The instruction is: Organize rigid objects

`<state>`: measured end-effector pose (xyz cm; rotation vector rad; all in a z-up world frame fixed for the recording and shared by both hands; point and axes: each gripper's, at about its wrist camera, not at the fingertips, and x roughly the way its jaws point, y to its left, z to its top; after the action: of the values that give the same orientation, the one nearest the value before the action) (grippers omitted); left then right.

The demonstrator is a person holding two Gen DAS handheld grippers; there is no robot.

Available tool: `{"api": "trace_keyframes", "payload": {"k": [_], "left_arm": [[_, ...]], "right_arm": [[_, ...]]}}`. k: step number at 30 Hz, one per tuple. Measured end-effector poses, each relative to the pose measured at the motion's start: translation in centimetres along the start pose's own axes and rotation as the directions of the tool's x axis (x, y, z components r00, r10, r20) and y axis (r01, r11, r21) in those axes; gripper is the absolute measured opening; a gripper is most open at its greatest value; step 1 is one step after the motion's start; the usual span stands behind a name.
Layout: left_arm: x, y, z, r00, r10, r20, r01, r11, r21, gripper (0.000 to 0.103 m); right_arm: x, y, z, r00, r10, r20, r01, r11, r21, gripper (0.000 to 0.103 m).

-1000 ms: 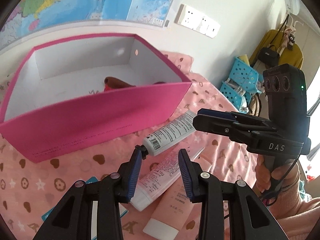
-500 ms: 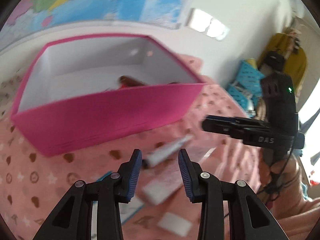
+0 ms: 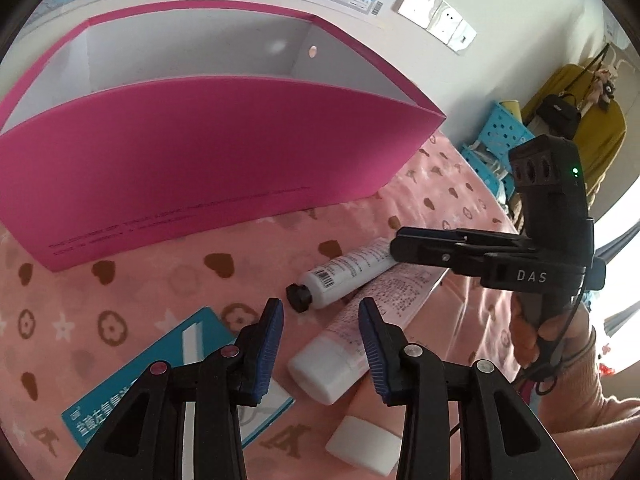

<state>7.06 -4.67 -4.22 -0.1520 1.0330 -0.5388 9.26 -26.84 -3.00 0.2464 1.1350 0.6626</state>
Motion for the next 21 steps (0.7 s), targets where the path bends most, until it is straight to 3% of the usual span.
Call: {"api": "trace_keyframes", "payload": {"k": [3,9,10,12,13,16,21], "left_arm": [[0.3,-0.2,0.2,1.0,-0.026,-0.007,0.026,1.0,0.002,0.04],[0.2,-1.0,0.2,1.0,-0.012,-0.004,0.012,1.0,0.019,0.043],[0.1,-1.1,0.2,0.999,-0.05,-0.007,0.051,0.999,0.012,0.043],[0.2,-1.5,0.3,0.997,-0.074,-0.007,0.074,0.997,0.014,0.043],[0.2,-2.0,0.3,0.998,-0.056,-0.003,0.056,0.998,0.03,0.043],[0.2,-2.6,0.1,1.0,-0.02,0.0,0.02,0.998,0.057,0.043],[-2.2,-0.6,0.0,0.997,0.038,0.065,-0.039,0.999,0.023,0.043]], "right_arm": [[0.5,0.0,0.1,1.0,0.025,-0.01,-0.025,1.0,0.003,0.041],[0.7,0.6,-0.3,1.0,0.013,0.001,-0.013,1.0,-0.012,0.043],[0.6,0.6,-0.3,1.0,0.019,0.006,-0.019,1.0,-0.009,0.042],[0.4,1.0,-0.5,0.996,0.091,0.017,-0.091,0.996,-0.003,0.036],[0.4,1.4,-0.6,0.994,0.107,0.019,-0.107,0.994,-0.012,0.034],[0.5,2.8,-0.6,0.999,0.039,0.032,-0.037,0.998,-0.057,0.034],[0.3,1.1,-0.2,0.999,0.033,0.031,-0.033,0.999,0.0,0.034]]}}
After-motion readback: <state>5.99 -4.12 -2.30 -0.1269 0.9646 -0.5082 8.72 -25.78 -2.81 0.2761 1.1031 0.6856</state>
